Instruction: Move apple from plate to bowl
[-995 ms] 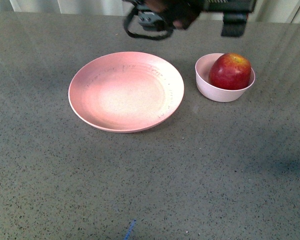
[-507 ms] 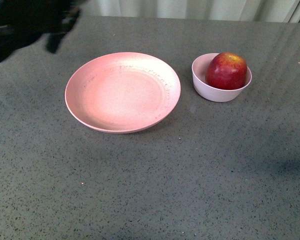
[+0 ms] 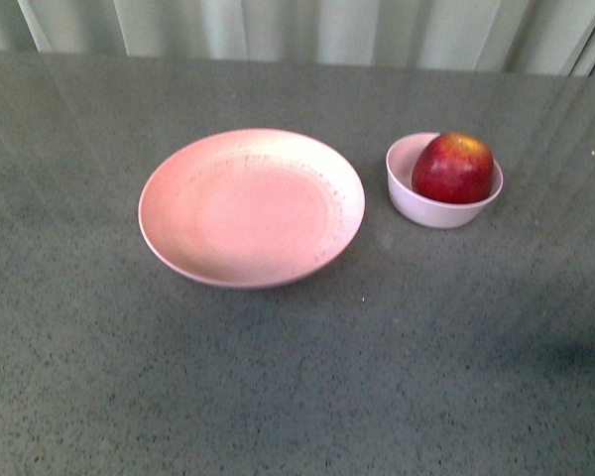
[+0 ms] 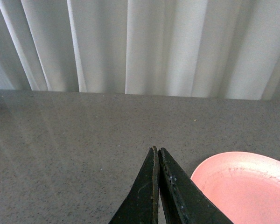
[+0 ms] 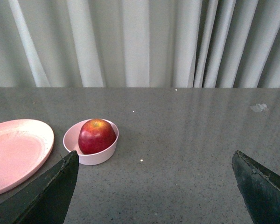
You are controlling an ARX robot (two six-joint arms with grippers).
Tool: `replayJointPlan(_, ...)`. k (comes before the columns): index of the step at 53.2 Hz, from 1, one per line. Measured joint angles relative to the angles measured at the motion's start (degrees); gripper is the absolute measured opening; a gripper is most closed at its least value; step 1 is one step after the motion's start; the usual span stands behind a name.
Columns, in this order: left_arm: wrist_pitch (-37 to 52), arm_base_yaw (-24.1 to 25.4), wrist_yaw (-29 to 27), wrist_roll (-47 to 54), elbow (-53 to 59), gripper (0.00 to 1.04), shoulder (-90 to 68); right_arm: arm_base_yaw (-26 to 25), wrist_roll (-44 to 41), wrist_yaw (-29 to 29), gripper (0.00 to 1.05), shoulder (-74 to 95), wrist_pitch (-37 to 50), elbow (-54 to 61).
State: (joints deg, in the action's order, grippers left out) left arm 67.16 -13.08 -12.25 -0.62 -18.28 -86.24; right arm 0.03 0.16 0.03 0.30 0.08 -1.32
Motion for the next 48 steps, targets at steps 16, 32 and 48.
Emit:
replayJointPlan(16,-4.6,4.9,4.5,0.0,9.2,0.02,13.8,0.0,0.0,0.0,0.96,0.0,0.0,0.0)
replayJointPlan(32,-14.7,9.2,8.9,0.0,14.8,0.02,29.4,0.0,0.0,0.0,0.96,0.0,0.0,0.0)
replayJointPlan(48,-29.4,12.9,12.2,0.1,17.4,0.02,47.1,0.0,0.0,0.0,0.96,0.0,0.0,0.0)
